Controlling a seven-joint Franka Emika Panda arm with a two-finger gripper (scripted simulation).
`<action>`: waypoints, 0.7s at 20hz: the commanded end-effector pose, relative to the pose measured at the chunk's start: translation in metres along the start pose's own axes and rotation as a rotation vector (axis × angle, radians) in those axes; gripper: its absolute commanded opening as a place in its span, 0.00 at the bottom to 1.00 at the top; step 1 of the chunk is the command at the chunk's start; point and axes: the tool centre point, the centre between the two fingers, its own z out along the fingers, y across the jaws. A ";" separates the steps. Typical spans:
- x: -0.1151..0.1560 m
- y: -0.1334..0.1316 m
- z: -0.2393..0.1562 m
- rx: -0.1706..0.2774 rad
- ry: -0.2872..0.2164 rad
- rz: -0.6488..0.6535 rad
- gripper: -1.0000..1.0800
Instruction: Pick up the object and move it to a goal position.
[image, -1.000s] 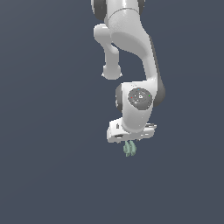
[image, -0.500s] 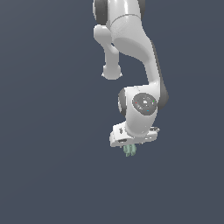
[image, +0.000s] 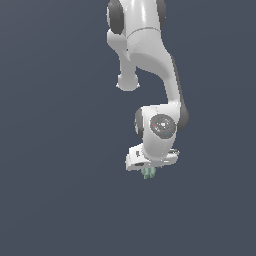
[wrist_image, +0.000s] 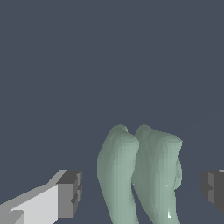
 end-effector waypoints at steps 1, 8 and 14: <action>-0.001 0.000 0.013 0.000 0.000 0.000 0.96; 0.001 0.000 0.021 0.000 0.000 0.000 0.96; 0.001 0.000 0.021 0.000 0.000 0.000 0.00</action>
